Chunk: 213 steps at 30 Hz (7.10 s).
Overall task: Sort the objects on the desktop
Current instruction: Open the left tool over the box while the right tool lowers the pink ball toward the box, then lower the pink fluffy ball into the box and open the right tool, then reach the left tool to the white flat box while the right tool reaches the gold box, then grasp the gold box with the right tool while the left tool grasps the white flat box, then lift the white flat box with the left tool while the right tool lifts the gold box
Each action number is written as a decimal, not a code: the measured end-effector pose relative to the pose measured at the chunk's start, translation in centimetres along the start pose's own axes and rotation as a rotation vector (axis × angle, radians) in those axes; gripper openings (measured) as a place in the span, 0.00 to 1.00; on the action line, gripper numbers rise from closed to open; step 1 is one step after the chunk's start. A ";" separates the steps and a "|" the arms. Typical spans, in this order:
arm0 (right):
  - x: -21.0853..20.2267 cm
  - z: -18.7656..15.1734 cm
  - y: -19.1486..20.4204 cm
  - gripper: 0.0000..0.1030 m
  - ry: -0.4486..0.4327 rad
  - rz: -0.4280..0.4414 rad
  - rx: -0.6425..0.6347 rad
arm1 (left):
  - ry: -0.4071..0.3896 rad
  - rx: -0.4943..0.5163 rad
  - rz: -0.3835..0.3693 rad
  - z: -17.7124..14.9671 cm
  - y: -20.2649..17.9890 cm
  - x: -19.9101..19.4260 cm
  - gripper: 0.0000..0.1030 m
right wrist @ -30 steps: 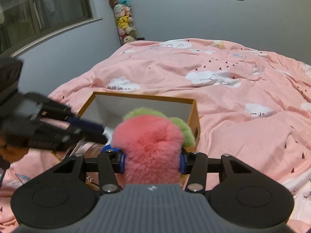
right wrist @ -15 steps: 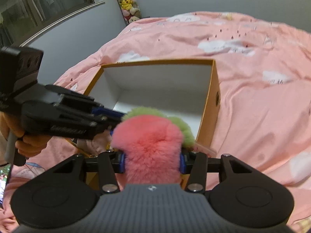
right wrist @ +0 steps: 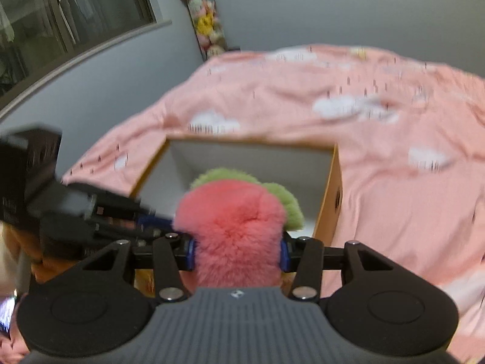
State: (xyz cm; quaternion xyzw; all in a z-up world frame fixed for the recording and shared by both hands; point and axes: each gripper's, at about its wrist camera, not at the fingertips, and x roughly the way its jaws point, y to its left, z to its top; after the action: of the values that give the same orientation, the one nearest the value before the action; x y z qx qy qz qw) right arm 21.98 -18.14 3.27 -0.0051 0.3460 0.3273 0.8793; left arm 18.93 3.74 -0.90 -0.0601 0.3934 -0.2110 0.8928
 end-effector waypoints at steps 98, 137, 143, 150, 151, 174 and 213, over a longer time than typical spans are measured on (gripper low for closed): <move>4.7 -15.6 12.1 0.69 0.255 -0.018 -0.133 | 0.192 -0.434 0.447 -15.3 1.5 -5.4 0.52; 9.0 -13.6 10.4 0.54 0.257 -0.018 -0.129 | 0.165 -0.643 0.327 -17.0 4.3 -5.3 0.52; 9.2 -13.8 9.0 0.59 0.295 -0.005 -0.021 | 0.158 -0.582 0.331 -16.9 3.3 -5.4 0.44; 9.1 -13.4 8.0 0.59 0.308 -0.005 0.057 | 0.149 -0.539 0.252 -16.1 4.0 -5.0 0.39; 9.0 -13.4 7.7 0.60 0.312 -0.004 0.074 | 0.149 -0.534 0.250 -16.1 3.9 -4.9 0.39; 10.4 -13.4 6.5 0.47 0.360 0.067 0.199 | 0.214 -0.527 0.231 -16.2 3.6 -2.5 0.56; 6.0 -13.3 6.9 0.47 0.285 -0.075 0.050 | 0.078 -0.303 0.301 -13.4 -3.8 -4.6 0.32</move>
State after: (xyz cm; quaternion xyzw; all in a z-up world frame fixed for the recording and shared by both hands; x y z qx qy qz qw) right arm 13.17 -12.40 -8.99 -0.0426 0.4751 0.2816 0.8326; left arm 5.18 3.04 -5.92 -0.1258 0.4596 -0.0158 0.8790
